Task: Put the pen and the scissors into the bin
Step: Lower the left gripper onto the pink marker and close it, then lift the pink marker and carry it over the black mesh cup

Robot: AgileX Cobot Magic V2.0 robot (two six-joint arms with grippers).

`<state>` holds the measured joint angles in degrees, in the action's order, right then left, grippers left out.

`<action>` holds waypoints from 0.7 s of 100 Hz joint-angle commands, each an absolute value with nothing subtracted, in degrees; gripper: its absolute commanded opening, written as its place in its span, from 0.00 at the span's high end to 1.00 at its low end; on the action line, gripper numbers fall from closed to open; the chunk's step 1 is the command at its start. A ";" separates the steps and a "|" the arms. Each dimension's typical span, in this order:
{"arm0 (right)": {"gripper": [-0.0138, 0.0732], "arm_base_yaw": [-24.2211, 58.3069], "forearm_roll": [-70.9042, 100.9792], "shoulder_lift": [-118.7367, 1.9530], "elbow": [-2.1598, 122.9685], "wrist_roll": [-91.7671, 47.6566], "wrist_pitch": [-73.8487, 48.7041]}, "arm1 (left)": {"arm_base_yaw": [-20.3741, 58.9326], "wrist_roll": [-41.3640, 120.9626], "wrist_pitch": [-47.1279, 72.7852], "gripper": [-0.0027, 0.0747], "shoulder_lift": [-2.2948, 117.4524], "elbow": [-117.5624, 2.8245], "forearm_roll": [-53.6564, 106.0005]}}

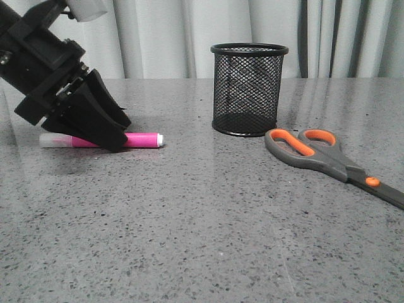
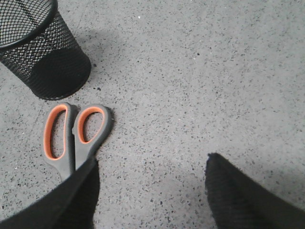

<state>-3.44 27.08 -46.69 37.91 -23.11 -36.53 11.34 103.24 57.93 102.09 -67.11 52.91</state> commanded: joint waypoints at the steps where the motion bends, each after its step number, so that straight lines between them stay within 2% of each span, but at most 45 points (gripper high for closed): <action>1: 0.34 -3.61 28.23 -46.81 39.89 -23.84 -33.07 | 11.75 103.35 59.49 0.49 100.62 -68.83 55.04; 10: 0.34 -3.61 28.23 -46.81 39.89 -23.84 -33.07 | 11.75 103.35 59.49 0.50 101.19 -68.83 53.83; 17: 0.34 -3.61 28.23 -46.81 39.89 -23.84 -33.07 | 11.75 103.35 59.49 0.58 101.48 -68.83 52.97; 24: 0.34 -3.61 28.23 -46.81 39.89 -23.84 -33.07 | 11.75 103.15 59.83 0.70 101.48 -68.83 52.74; 35: 0.34 -3.61 28.23 -46.81 39.89 -23.84 -33.07 | 11.75 103.02 60.91 0.99 101.48 -68.83 52.44; 57: 0.34 -3.61 28.23 -46.81 39.89 -23.84 -33.07 | 11.75 99.92 61.29 0.99 98.96 -71.06 54.44; 70: 0.34 -3.61 28.23 -46.81 39.89 -23.84 -33.07 | 11.75 99.67 61.46 0.99 95.36 -74.06 65.37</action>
